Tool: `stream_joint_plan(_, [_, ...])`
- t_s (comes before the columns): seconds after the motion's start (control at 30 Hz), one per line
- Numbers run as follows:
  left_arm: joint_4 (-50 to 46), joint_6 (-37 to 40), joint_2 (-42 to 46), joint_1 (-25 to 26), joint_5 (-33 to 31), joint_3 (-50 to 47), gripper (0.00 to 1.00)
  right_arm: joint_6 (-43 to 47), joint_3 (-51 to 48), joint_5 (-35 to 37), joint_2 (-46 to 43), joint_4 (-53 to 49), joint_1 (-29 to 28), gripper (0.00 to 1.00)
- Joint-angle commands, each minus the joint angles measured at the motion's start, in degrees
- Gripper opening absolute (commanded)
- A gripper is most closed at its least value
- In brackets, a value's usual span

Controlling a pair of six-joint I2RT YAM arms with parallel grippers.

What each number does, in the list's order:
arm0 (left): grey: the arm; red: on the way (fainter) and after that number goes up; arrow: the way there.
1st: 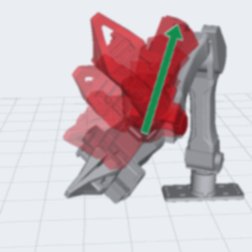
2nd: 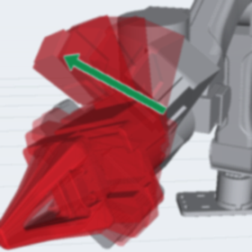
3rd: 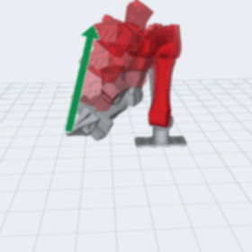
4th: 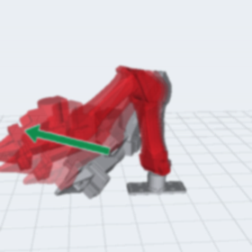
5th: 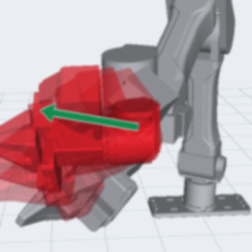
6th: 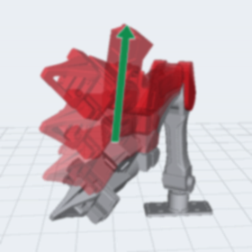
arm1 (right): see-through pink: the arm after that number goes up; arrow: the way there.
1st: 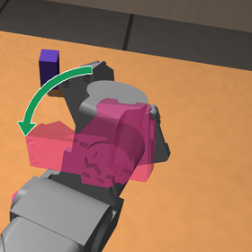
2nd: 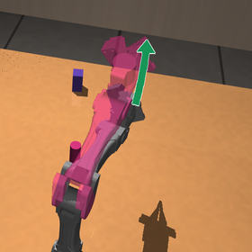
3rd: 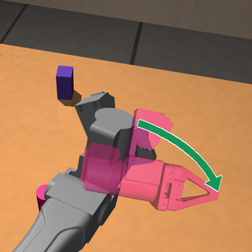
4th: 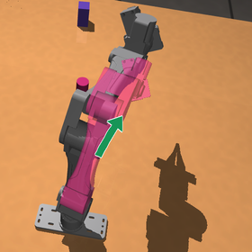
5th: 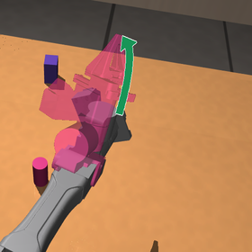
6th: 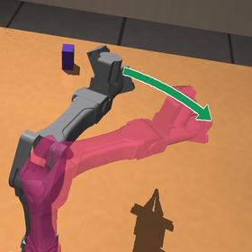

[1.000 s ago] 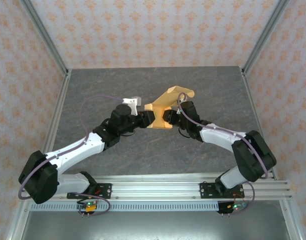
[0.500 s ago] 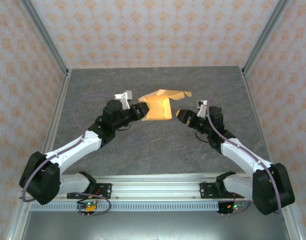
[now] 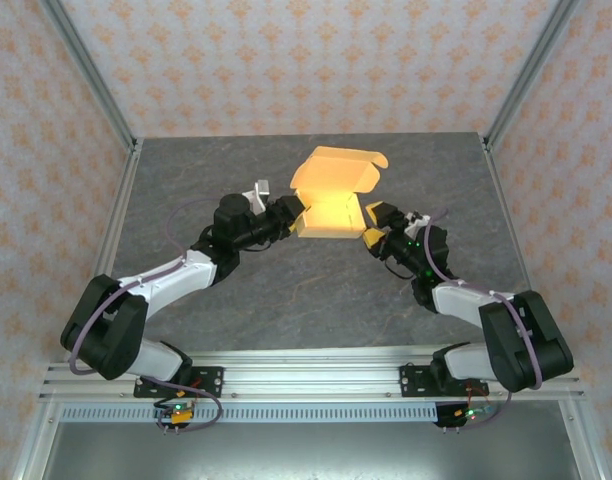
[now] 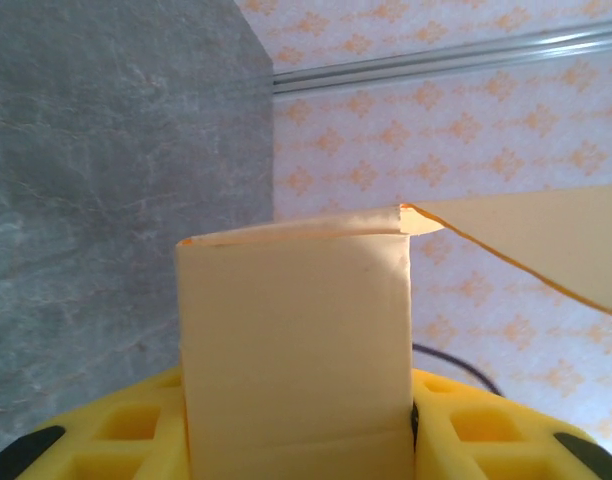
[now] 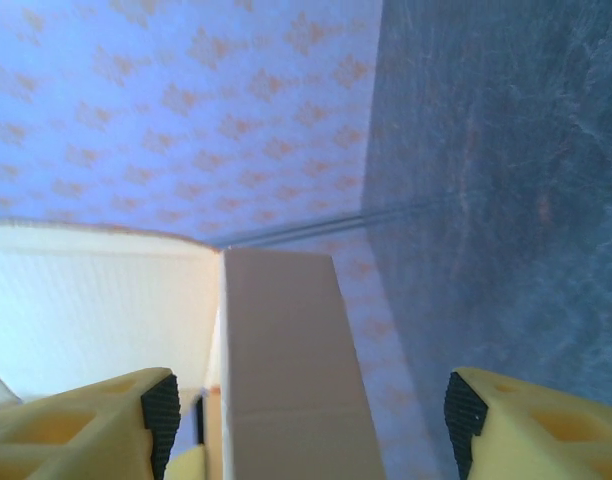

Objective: Fold the paper box

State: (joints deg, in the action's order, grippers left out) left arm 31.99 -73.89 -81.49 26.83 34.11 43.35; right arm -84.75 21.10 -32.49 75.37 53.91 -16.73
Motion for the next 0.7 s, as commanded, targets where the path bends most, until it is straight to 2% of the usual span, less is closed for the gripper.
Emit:
stream_joint_plan(0.0, [6.7,-7.7,-0.1,-0.6,-0.7,0.0,0.25,-9.3,2.0,4.3,-1.2,8.8,-1.3,0.73])
stream_joint_plan(0.23, [16.0,-15.9,-4.1,0.2,-1.7,-1.3,0.25,-10.6,2.8,7.9,-0.9,10.8,-2.8,0.73])
stream_joint_plan(0.67, [19.8,-17.4,-8.1,2.8,-2.2,0.0,0.26,-10.9,3.9,10.1,1.4,13.3,-4.4,0.64])
